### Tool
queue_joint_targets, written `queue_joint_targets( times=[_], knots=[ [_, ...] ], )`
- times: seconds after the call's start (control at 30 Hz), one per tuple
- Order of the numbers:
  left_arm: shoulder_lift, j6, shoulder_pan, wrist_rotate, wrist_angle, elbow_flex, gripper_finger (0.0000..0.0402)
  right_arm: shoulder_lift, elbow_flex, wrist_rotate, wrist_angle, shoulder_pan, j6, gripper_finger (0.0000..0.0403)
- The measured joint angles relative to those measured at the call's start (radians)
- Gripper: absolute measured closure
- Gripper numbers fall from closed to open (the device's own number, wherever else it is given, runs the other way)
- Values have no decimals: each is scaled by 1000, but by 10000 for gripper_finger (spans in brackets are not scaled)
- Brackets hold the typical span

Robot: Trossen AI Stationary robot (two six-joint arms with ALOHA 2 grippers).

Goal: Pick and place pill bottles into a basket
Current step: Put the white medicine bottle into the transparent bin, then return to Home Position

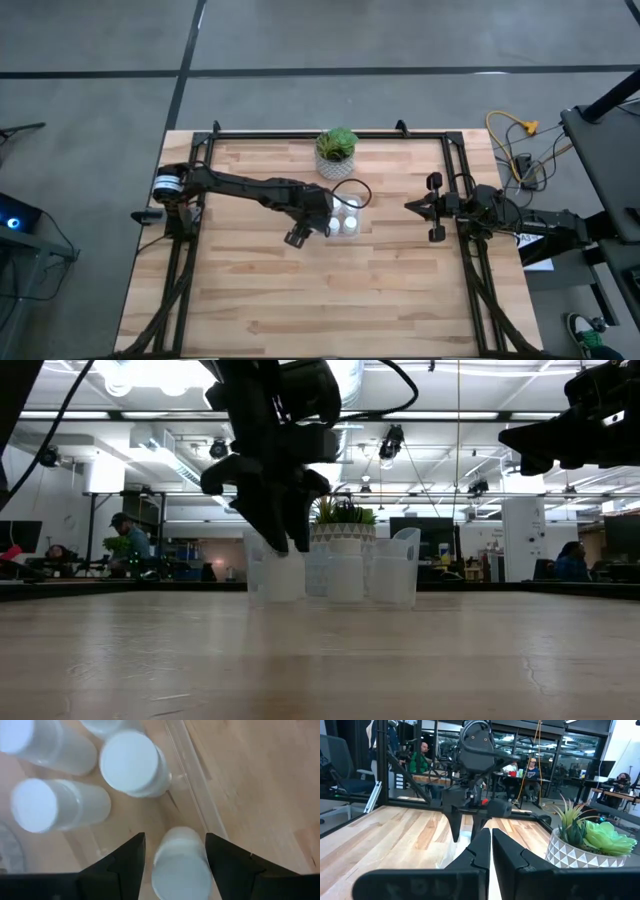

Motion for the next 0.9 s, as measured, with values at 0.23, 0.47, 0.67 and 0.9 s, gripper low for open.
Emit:
queue_joint_targets(
  times=[0.23,0.47,0.67,0.9],
  knots=[
    [-34,-5,-3,-1,42,0,211,0,0,0,0,0,0,394],
    [-113,-58,-3,-1,51,0,210,0,0,0,0,0,0,394],
    [-214,-111,-5,22,171,-80,210,0,0,0,2,0,0,394],
    [-367,-158,-17,56,520,-349,210,0,0,0,0,0,0,394]
  ],
)
